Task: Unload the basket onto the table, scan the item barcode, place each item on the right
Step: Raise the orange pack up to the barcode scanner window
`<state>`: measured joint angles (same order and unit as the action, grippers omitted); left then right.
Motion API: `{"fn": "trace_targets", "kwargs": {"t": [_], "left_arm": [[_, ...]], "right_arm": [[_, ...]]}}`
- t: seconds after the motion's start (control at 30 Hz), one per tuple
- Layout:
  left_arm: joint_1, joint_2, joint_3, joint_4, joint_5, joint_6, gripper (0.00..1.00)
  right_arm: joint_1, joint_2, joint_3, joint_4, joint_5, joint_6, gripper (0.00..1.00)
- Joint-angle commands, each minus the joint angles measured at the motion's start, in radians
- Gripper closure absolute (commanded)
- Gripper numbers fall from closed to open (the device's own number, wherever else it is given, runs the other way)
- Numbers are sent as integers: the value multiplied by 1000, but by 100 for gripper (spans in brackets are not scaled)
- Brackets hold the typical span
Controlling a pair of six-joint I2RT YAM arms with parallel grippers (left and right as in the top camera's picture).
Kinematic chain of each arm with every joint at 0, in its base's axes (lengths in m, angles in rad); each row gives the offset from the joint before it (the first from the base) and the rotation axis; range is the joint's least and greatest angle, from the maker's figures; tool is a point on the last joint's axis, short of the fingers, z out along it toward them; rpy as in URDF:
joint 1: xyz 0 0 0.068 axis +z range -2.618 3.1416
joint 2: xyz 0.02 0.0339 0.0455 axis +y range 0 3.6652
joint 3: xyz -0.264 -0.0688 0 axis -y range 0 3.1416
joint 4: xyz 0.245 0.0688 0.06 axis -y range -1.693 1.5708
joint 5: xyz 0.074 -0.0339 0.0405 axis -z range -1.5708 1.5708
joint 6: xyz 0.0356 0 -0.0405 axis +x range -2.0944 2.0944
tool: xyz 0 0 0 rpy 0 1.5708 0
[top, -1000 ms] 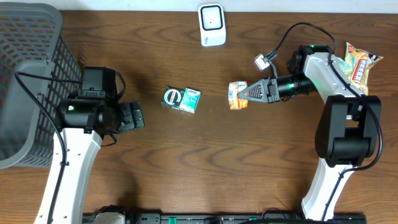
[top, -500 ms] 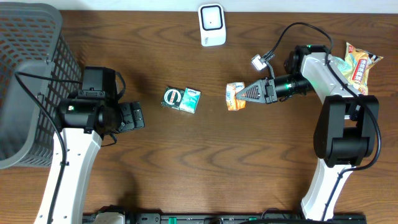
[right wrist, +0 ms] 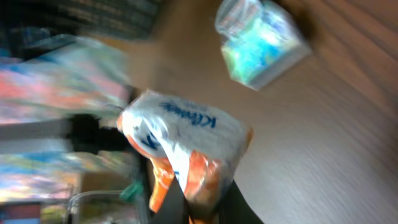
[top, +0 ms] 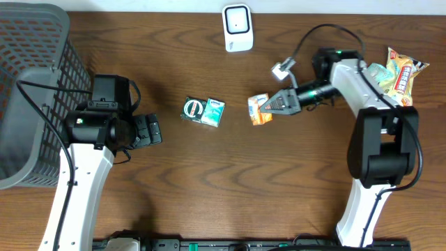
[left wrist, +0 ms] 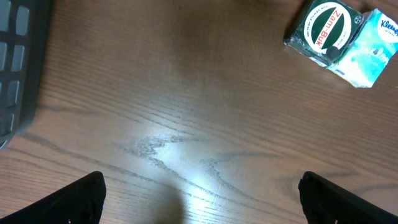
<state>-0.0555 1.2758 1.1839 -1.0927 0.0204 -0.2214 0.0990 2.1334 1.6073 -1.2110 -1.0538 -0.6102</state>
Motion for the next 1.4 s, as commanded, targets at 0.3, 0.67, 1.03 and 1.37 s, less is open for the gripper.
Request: {"fn": "trace_targets", "kwargs": {"t": [0.3, 0.67, 1.03, 1.37], "left_arm": [[-3, 3, -5, -2, -5, -9, 2], [-3, 3, -5, -2, -5, -9, 2], [-3, 3, -5, -2, -5, -9, 2], [-3, 3, -5, -2, -5, -9, 2]], "right_arm": [[127, 4, 209, 40, 899, 665, 99], [159, 5, 441, 113, 1022, 650, 99], [222, 19, 447, 548, 1232, 558, 99], [289, 98, 448, 879, 1299, 288, 99]]}}
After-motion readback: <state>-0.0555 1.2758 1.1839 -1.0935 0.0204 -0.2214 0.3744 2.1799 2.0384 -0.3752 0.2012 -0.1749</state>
